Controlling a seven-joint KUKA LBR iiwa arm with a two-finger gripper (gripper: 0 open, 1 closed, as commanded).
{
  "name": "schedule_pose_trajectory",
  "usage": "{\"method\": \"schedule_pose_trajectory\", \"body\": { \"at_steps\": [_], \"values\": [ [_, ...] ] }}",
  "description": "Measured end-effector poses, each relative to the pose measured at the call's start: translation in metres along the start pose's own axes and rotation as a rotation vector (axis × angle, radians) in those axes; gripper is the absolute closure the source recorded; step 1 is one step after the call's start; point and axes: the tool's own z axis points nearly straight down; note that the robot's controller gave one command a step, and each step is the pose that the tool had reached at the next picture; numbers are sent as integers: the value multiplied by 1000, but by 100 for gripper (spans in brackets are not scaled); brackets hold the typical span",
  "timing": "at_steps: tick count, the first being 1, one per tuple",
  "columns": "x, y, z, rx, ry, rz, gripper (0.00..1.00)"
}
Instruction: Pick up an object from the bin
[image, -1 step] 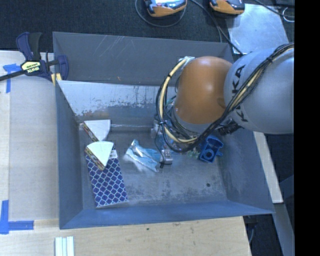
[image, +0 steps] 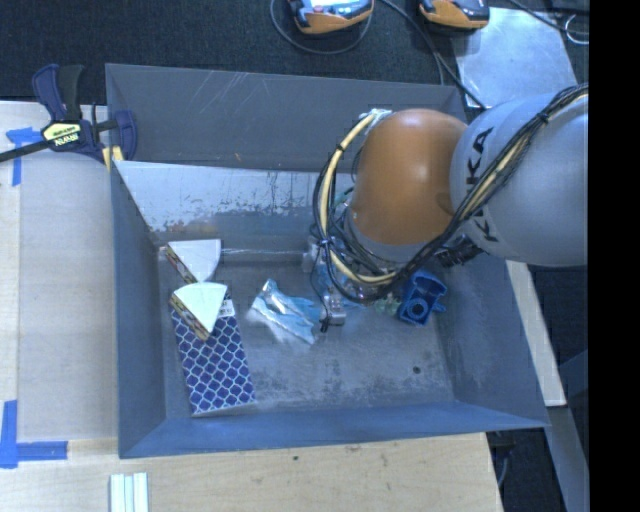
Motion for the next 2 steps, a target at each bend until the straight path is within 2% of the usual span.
{"method": "schedule_pose_trajectory", "body": {
  "at_steps": [1,2],
  "values": [
    [-2,-20,79,0,1,15,0],
    [-18,8,93,-1,-6,-74,100]
  ]
}}
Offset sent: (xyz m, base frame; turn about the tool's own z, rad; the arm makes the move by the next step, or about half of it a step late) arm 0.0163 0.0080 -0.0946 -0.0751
